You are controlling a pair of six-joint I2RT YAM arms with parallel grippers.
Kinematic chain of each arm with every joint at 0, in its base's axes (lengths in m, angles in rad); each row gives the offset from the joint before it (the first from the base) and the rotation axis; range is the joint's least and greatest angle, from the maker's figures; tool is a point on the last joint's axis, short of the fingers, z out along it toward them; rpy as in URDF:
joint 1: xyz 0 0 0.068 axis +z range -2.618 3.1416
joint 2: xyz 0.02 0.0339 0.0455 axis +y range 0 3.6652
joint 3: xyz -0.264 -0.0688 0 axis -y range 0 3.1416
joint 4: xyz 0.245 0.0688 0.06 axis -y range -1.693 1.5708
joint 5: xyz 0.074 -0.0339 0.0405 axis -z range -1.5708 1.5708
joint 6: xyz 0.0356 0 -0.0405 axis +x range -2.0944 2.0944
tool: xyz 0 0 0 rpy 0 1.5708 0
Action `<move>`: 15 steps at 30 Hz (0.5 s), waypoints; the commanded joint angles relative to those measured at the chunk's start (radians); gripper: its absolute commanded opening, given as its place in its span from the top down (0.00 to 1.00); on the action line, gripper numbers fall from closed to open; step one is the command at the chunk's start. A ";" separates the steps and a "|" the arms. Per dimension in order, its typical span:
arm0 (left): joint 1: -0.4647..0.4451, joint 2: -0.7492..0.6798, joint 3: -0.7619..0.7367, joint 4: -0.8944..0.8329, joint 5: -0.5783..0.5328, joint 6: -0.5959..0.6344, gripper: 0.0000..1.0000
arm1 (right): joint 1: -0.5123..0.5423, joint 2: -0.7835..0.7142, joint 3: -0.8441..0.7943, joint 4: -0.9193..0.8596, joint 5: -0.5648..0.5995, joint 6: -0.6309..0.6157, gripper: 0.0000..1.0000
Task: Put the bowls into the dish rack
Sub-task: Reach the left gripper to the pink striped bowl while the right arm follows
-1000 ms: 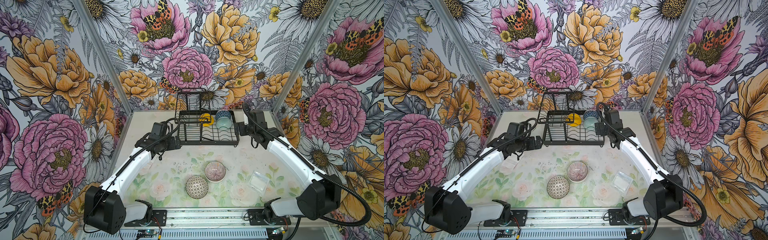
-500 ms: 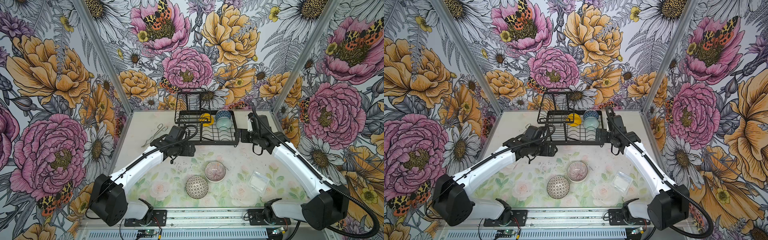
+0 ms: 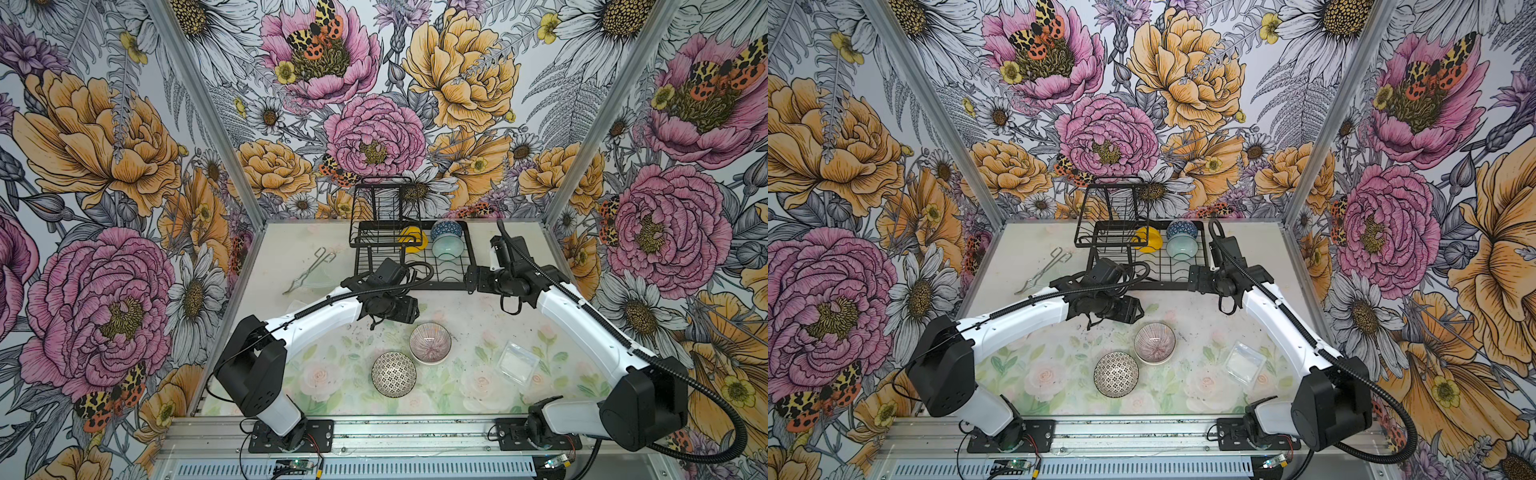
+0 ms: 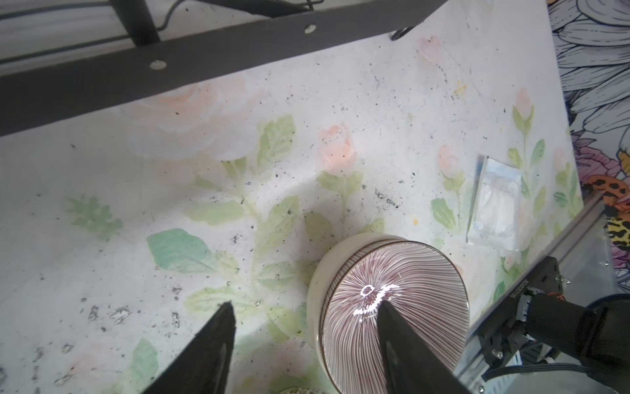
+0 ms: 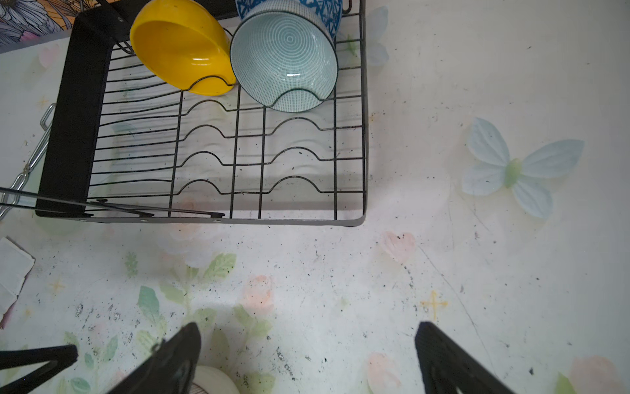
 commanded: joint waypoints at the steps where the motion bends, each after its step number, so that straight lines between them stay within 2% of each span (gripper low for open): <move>1: -0.006 0.022 0.016 0.041 0.063 0.014 0.48 | -0.004 0.022 -0.002 0.005 -0.016 0.000 0.01; 3: -0.010 0.034 0.016 0.046 0.078 0.020 0.55 | -0.003 0.027 -0.004 0.005 -0.017 -0.004 0.01; 12: -0.030 0.090 -0.003 0.069 0.121 0.020 0.67 | -0.005 0.036 -0.001 0.005 -0.019 -0.014 0.01; 15: -0.034 0.103 -0.008 0.069 0.122 0.019 0.68 | -0.008 0.038 -0.001 0.005 -0.018 -0.019 0.00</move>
